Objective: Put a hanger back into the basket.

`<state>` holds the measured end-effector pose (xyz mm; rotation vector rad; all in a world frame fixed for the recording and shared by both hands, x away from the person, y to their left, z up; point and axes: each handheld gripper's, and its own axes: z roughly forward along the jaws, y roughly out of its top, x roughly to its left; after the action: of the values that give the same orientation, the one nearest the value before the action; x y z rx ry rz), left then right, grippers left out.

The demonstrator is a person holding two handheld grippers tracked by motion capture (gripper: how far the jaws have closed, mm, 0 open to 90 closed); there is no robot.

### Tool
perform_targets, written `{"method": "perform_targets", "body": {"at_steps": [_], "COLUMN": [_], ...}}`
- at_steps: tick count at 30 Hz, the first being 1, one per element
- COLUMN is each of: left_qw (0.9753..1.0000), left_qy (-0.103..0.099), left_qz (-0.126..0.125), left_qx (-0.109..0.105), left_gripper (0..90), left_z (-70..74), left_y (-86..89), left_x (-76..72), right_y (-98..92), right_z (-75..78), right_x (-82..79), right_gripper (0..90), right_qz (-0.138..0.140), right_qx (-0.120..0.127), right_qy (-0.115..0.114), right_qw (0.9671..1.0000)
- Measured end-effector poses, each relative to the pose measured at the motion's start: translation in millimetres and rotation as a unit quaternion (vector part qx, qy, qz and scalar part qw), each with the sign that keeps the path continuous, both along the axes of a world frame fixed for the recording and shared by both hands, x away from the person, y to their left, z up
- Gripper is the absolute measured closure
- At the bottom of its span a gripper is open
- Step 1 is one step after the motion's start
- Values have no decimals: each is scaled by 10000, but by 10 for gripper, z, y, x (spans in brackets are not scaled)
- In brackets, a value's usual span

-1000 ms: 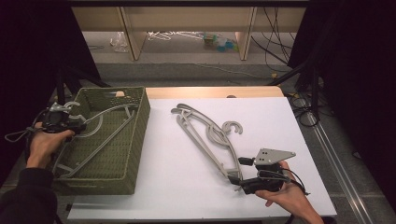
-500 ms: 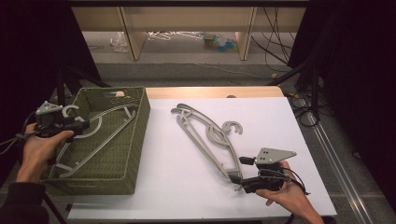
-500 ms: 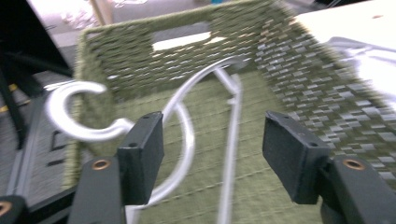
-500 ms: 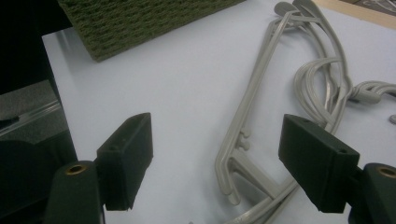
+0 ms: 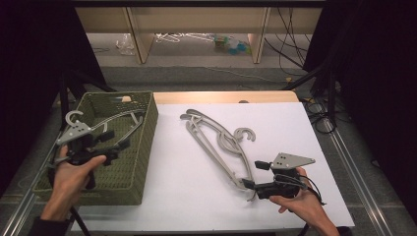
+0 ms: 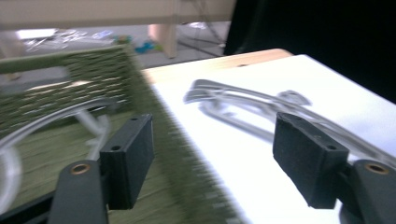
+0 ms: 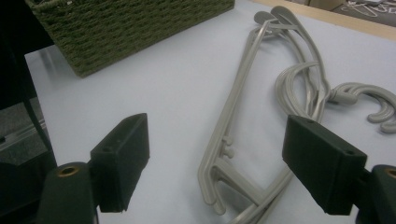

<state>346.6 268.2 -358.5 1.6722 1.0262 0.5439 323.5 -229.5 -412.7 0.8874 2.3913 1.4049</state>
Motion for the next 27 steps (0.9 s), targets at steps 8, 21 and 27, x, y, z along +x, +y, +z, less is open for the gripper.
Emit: {"method": "perform_targets", "body": {"at_steps": [8, 21, 27], "left_qw": [9970, 9935, 9932], "left_qy": [-407, -277, -320], "left_qz": [-663, -1095, -1119], "left_qx": [-47, -152, -29], "left_gripper": [224, 180, 180], "left_z": [-109, -403, -464], "left_y": [-526, -976, -1014], "left_x": [-191, -494, -529], "right_y": [-12, -19, -30], "right_z": [-27, -46, -51], "right_x": [10, 29, 25], "right_gripper": [182, 165, 165], "right_qz": [-95, -170, -147], "right_qx": [82, 265, 196], "right_qy": [40, 42, 105], "right_qw": [9999, 9995, 9996]}}
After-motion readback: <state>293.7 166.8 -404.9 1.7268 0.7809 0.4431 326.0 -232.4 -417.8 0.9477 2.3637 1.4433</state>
